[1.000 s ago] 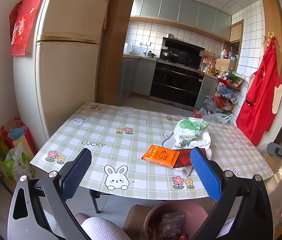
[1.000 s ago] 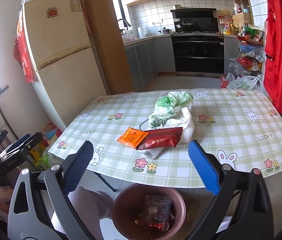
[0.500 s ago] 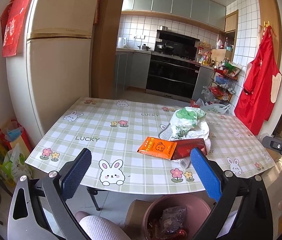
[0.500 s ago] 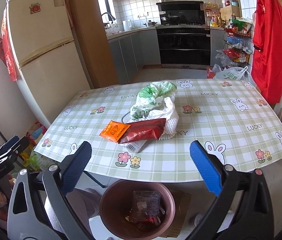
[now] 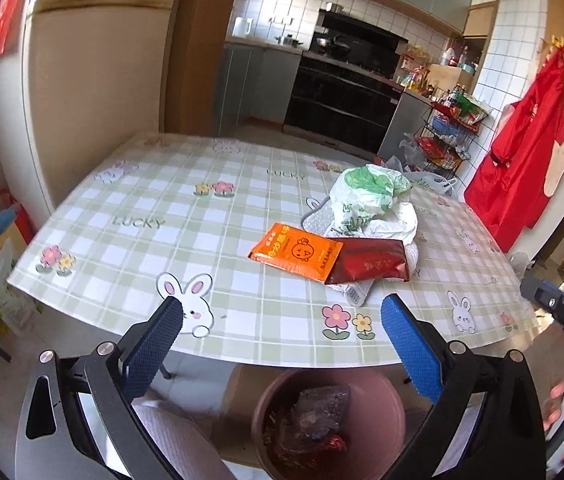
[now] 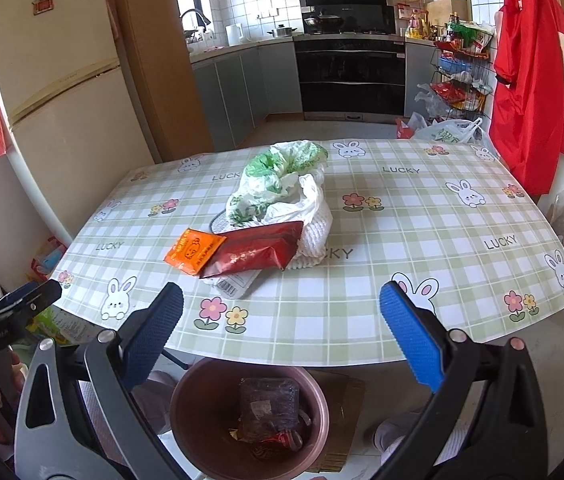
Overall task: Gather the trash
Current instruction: 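Reach the left gripper to the orange sauce packet and grasp it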
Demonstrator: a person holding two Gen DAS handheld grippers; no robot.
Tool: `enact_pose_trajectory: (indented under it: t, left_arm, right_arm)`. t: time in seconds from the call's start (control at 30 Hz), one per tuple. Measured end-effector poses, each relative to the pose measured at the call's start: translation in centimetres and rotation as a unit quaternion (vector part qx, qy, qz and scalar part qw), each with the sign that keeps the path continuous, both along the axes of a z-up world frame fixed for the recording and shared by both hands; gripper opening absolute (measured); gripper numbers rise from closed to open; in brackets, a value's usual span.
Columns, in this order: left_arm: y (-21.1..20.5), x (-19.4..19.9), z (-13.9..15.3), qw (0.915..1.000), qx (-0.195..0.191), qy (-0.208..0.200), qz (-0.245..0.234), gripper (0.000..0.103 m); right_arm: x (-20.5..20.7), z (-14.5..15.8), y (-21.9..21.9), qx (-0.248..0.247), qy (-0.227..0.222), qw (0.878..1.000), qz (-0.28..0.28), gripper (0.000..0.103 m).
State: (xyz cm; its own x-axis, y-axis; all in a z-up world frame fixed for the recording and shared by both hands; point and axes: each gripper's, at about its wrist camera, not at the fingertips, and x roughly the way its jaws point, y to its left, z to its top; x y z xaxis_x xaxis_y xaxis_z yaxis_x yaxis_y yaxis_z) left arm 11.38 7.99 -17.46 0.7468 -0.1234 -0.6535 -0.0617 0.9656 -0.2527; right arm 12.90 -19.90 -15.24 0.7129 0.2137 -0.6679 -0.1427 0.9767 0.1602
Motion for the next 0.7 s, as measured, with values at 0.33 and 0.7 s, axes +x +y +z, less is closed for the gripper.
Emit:
enact_pose_trajectory:
  t: [0.33, 0.7]
  left_arm:
    - [1.7, 7.6, -4.3, 0.9777, -0.189, 0.078, 0.05, 0.094]
    - [3.1, 15.0, -12.4, 0.9231, -0.336, 0.149, 0.112, 0.081]
  right_arm:
    - [5.1, -2.2, -0.5, -0.018, 0.016, 1.0, -0.004, 0.097]
    - [13.5, -6.1, 0.1, -0.029, 0.05, 0.998, 0.012, 0.097]
